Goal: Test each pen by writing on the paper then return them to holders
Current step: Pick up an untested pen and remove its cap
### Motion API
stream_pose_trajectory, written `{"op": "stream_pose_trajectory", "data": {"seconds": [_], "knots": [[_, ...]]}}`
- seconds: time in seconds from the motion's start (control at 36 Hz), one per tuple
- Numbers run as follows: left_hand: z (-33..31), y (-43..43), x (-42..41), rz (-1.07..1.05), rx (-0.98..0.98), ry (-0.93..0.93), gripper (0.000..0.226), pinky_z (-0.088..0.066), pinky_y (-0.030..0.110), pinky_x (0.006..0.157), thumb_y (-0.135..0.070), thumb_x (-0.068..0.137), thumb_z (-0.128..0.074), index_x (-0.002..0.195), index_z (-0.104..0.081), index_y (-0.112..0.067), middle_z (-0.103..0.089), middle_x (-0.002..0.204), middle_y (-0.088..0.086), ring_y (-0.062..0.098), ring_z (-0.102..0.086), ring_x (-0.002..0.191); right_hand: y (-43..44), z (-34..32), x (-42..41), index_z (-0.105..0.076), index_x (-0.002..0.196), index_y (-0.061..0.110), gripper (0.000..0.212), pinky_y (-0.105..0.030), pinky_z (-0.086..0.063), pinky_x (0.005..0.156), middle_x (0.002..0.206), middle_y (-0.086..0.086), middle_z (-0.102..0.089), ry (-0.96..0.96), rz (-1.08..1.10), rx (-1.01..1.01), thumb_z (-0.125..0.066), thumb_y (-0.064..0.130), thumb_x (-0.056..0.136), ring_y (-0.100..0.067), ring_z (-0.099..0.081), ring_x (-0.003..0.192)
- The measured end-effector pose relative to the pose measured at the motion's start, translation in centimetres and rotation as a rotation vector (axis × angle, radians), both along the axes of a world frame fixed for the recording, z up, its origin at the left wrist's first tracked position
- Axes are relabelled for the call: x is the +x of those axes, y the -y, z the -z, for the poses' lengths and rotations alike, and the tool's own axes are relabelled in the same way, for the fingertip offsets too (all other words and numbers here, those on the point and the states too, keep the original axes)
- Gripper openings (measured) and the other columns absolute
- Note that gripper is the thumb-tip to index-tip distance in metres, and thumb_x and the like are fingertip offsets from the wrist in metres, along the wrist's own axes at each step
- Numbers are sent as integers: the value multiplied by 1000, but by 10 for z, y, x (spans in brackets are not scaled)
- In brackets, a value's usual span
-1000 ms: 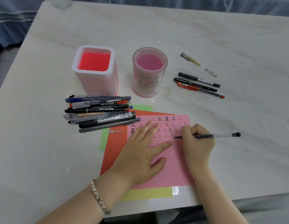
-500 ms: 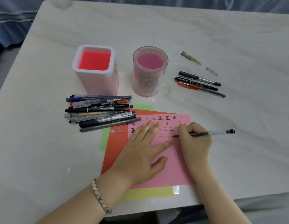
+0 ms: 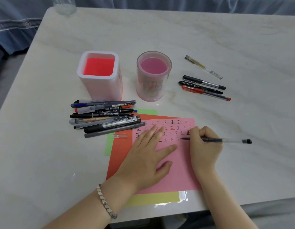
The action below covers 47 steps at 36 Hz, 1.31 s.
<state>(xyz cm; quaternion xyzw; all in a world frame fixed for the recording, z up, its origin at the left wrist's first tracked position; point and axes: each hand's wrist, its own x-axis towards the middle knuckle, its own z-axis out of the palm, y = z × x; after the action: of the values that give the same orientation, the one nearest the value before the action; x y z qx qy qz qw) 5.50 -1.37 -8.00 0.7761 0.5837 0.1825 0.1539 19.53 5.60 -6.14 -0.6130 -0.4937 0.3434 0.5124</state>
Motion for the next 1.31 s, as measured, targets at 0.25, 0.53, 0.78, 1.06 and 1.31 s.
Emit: {"op": "stream_pose_trajectory", "data": {"seconds": [0.25, 0.53, 0.78, 1.06, 1.31], "knots": [[-18, -2, -37, -279, 225, -91, 36, -37, 34, 79, -11, 77, -46, 109, -63, -7, -61, 103, 9, 25, -50, 93, -1, 2, -2, -30, 50, 12, 44, -15, -25, 45, 43, 7, -29, -5, -35, -9, -55, 5, 85, -6, -28, 45], [-24, 12, -81, -305, 188, -207, 34, -50, 37, 54, -23, 84, -39, 77, -66, -4, -56, 80, 8, 27, -56, 71, -1, 1, -4, -34, 49, 12, 43, -15, -26, 45, 43, 7, -32, 38, -69, -36, -56, 7, 86, -5, -30, 44], [-40, 16, -55, -493, 62, 255, 10, -38, 14, 68, -23, 91, -49, 87, -58, -22, -60, 84, -9, 4, -50, 80, -2, -4, -6, -46, 58, 14, 32, -8, -33, 51, 45, 16, -47, -20, -77, -30, -61, 11, 86, 2, -43, 47], [-62, 12, -22, -558, -185, 933, 24, -45, 8, 70, -12, 84, -65, 92, -62, -35, -68, 84, -15, 2, -63, 76, 10, -59, -16, -70, 65, 16, 47, -23, -55, 66, 65, -9, -71, -418, -337, -206, -38, 44, 86, -22, -69, 64], [-65, 15, -23, -527, -198, 977, 29, -46, 9, 72, -7, 83, -66, 86, -66, -35, -70, 84, -17, 0, -63, 79, 21, -77, -13, -70, 50, 12, 60, -19, -53, 61, 55, -15, -67, -414, -337, -282, -36, 36, 94, -22, -66, 53]]}}
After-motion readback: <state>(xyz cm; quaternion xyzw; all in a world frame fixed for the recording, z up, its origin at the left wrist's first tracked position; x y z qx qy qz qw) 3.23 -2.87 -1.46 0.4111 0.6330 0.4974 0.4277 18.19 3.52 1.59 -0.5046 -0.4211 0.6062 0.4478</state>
